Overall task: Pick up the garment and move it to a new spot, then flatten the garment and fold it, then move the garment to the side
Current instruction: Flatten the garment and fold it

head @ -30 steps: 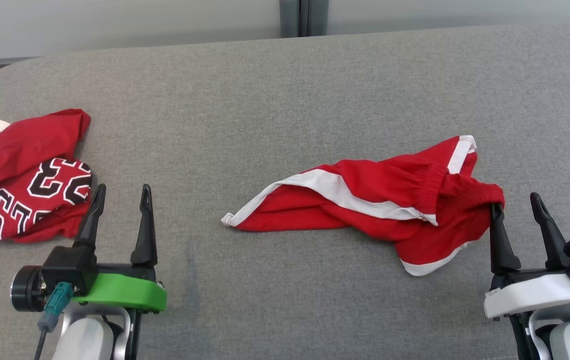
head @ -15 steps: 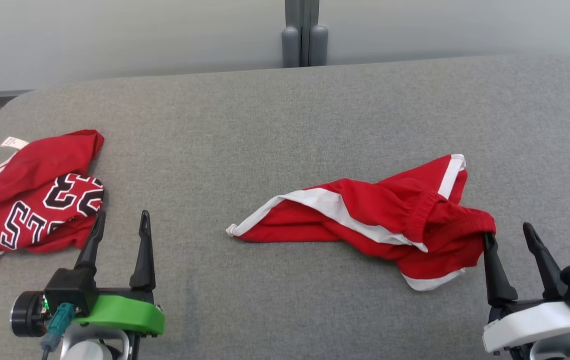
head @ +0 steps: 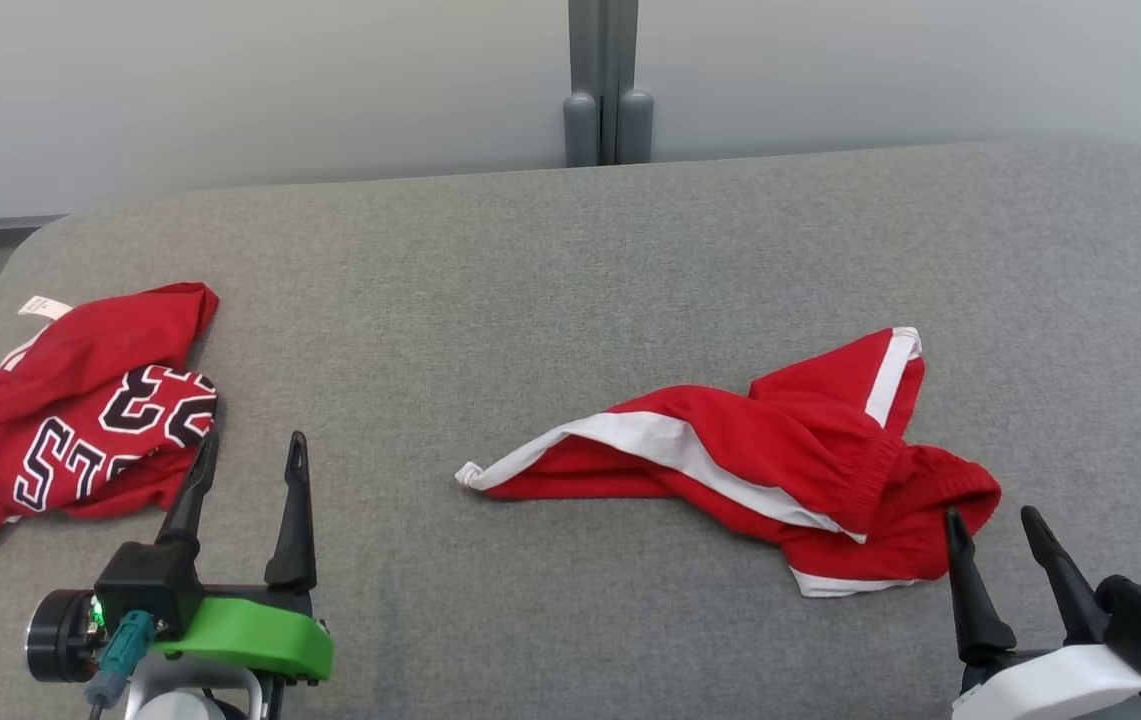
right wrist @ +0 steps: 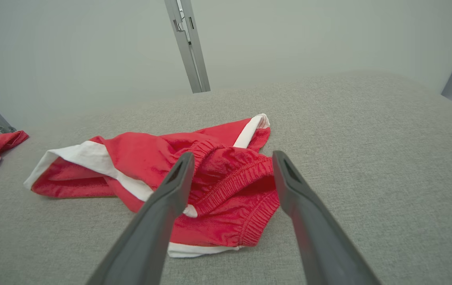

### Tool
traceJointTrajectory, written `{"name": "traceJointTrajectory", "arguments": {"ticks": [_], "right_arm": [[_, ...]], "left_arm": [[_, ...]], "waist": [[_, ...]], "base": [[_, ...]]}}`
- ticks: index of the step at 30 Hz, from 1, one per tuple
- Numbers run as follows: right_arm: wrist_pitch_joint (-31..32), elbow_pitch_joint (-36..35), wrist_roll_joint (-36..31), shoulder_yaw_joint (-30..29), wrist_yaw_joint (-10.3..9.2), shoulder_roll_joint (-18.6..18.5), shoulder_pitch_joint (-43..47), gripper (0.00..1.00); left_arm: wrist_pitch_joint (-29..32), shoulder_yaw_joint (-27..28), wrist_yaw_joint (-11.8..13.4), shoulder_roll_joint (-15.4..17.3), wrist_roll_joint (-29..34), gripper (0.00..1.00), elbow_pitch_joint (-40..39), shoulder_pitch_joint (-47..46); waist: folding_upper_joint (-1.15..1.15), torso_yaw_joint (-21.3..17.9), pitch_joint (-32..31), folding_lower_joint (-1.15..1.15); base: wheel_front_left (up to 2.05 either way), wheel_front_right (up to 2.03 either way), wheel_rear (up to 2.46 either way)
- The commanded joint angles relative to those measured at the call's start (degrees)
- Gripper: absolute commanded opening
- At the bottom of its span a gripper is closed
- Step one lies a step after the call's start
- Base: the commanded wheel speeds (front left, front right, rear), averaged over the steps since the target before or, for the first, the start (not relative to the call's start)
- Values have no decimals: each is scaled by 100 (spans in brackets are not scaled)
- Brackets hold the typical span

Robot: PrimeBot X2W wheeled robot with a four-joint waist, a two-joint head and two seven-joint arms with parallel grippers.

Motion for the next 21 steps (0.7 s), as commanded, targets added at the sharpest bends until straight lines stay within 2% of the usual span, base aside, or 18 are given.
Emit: {"name": "traceJointTrajectory", "arguments": {"ticks": [1, 21], "right_arm": [[-67, -30, -4, 29, -6, -1, -10, 100], [5, -441, -140, 263, -6, 0, -409, 100]], "left_arm": [[-1, 12, 36, 51, -43, 100, -30, 101], [-18, -104, 85, 69, -90, 100, -72, 123]], "waist": [[0, 13, 4, 0], [0, 143, 127, 0]], "base": [[0, 0, 0], [0, 0, 0]]}}
